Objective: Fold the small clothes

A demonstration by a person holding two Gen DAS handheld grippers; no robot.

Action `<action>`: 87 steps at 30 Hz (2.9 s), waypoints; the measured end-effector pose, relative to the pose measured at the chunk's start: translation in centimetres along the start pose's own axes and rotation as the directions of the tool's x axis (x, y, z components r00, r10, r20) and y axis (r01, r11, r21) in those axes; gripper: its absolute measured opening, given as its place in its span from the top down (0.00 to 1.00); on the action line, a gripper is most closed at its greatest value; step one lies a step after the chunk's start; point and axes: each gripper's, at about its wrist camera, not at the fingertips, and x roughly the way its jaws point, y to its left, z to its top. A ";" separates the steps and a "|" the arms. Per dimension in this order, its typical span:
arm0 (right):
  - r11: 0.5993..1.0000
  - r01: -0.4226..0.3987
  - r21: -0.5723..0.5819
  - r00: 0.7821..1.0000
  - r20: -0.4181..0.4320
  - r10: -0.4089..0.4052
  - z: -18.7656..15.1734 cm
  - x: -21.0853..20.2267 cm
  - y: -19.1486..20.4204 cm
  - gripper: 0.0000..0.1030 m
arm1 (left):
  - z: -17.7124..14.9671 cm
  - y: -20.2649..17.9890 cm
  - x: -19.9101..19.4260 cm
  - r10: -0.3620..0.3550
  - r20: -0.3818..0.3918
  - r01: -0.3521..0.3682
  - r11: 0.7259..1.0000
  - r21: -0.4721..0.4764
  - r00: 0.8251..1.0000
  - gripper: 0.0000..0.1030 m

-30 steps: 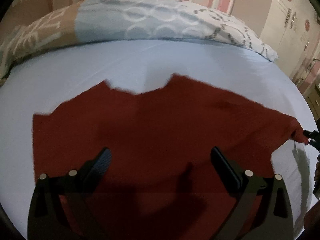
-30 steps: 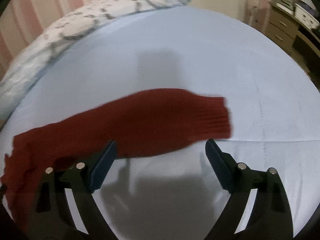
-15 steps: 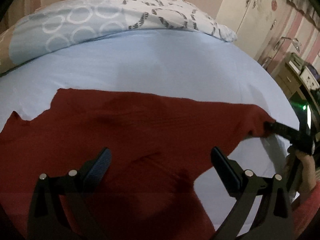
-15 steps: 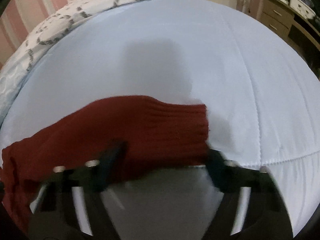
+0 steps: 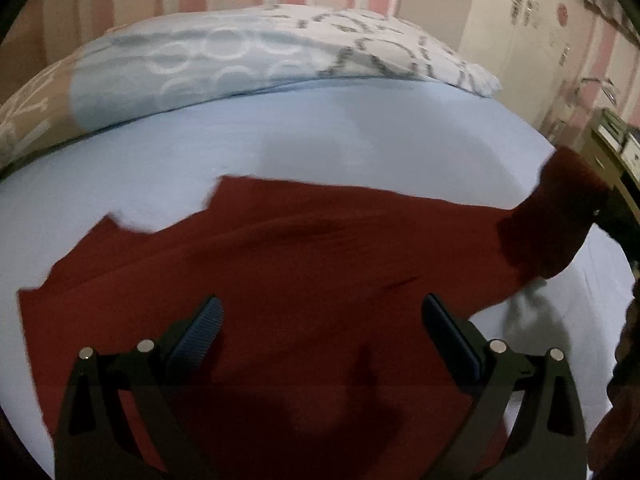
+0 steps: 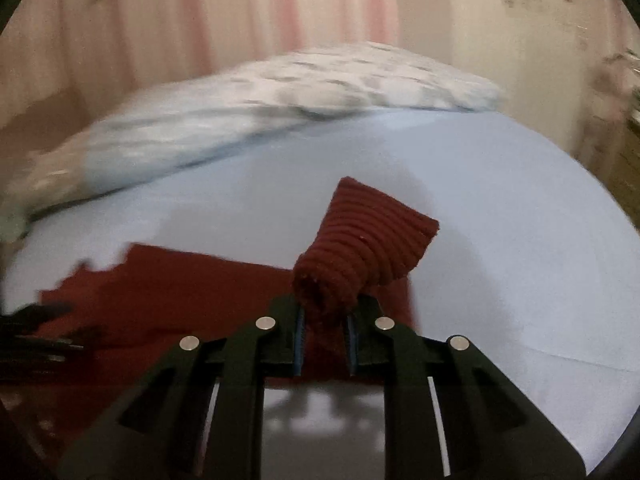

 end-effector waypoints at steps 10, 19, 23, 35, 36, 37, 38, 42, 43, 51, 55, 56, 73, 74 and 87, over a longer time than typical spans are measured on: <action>0.930 -0.321 -0.178 0.937 -0.201 0.285 -1.3 5.9 19.4 0.84 | -3.5 10.2 -5.3 0.185 -0.011 -0.186 0.980 -0.069 0.983 0.03; 0.926 -0.335 -0.173 0.909 -0.318 0.269 -4.7 8.0 20.1 0.38 | -6.0 12.8 -5.8 0.185 -0.046 -0.189 0.977 -0.101 0.982 0.03; 0.949 -0.248 -0.194 0.948 -0.251 0.196 -4.1 5.9 17.0 0.33 | -5.3 10.7 -4.4 0.124 -0.031 -0.127 0.986 -0.112 0.992 0.03; 0.986 -0.128 -0.108 0.967 -0.235 0.100 -5.7 5.4 9.5 0.31 | -2.1 4.8 1.0 -0.064 -0.068 0.056 0.991 -0.118 0.996 0.51; 0.987 -0.128 -0.099 0.966 -0.239 0.102 -5.9 5.5 9.2 0.31 | -1.9 4.2 1.2 -0.047 -0.067 0.041 0.996 -0.081 0.997 0.57; 0.987 -0.130 -0.092 0.964 -0.246 0.104 -6.1 5.8 9.0 0.30 | -1.7 3.9 1.3 -0.033 -0.068 0.029 0.998 -0.054 0.997 0.61; 0.987 -0.129 -0.092 0.964 -0.245 0.103 -6.2 5.8 8.8 0.29 | -1.5 3.7 1.2 -0.022 -0.066 0.019 0.999 -0.036 0.998 0.71; 0.996 -0.072 -0.044 0.974 -0.218 0.061 -5.8 6.0 7.4 0.23 | -0.7 4.6 0.7 -0.044 -0.048 0.042 0.998 -0.043 0.998 0.91; 0.997 -0.083 0.004 0.973 -0.217 0.082 -5.6 6.0 6.7 0.19 | -0.6 4.7 0.6 -0.048 -0.045 0.046 0.998 -0.037 0.998 0.92; 0.970 -0.042 0.238 0.976 -0.198 0.090 -4.3 6.1 1.2 0.03 | -0.9 5.8 -0.2 -0.065 -0.012 0.065 0.998 -0.027 0.998 0.93; 0.959 -0.034 0.280 0.958 -0.265 0.112 -4.7 7.4 -0.1 0.05 | -1.1 6.8 0.1 -0.108 -0.014 0.107 0.991 -0.075 0.994 0.93; 0.958 -0.038 0.284 0.956 -0.269 0.118 -4.8 7.6 -0.3 0.05 | -1.1 6.9 0.0 -0.111 -0.011 0.110 0.991 -0.076 0.994 0.93; 0.984 -0.137 0.115 0.966 -0.202 0.159 -2.7 5.2 3.7 0.81 | -0.4 8.6 -3.8 -0.091 0.106 0.095 0.995 -0.035 0.990 0.93; 0.984 -0.150 0.098 0.966 -0.195 0.167 -2.3 4.9 4.5 0.81 | -0.3 9.2 -4.6 -0.074 0.122 0.078 0.996 -0.031 0.990 0.93; 0.963 -0.189 -0.191 0.930 -0.349 0.114 -6.7 8.9 18.2 0.72 | -8.8 21.3 -5.5 0.093 0.020 -0.088 0.981 -0.173 0.996 0.93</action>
